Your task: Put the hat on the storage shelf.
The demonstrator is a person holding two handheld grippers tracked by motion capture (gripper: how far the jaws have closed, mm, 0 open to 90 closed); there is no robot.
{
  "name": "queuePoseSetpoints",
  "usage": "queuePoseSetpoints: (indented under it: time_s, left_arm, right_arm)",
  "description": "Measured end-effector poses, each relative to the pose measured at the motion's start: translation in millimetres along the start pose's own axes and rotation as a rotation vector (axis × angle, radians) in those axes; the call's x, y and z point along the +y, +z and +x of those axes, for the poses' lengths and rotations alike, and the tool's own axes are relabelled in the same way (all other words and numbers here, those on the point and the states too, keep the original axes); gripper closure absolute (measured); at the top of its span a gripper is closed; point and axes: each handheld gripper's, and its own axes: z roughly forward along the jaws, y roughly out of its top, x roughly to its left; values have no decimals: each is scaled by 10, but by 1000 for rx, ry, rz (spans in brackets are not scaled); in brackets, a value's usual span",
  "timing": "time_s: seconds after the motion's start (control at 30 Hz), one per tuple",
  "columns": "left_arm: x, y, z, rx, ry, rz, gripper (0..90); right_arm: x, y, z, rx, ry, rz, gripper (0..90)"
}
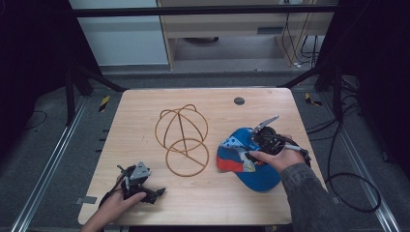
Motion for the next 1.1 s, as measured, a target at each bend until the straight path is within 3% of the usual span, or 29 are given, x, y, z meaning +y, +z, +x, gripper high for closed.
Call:
queuePoseSetpoints:
  time_s: [0.2,0.4,0.47,0.57,0.63,0.83,1.1]
  left_arm:
    - [1,1,0,0,0,0,0]
    - [7,6,5,-2,1,0,0]
    - [7,7,5,-3,1,0,0]
    - [7,6,5,-2,0,0,0]
    - [7,6,5,-2,1,0,0]
    - [8,7,4,-1,0,1,0]
    - [8,8,4,-1,0,0,0]
  right_arm:
    - [8,153,-29,-31,9,41,348]
    - [-11,266,-86,-9,20,61,482]
    - [-5,282,-90,12,7,75,576]
    - [7,266,-96,49,0,70,821]
    - [17,253,-96,58,-6,69,880]
    - [30,110,-99,64,-15,37,899]
    - [133,-287,-126,65,-45,-53,899]
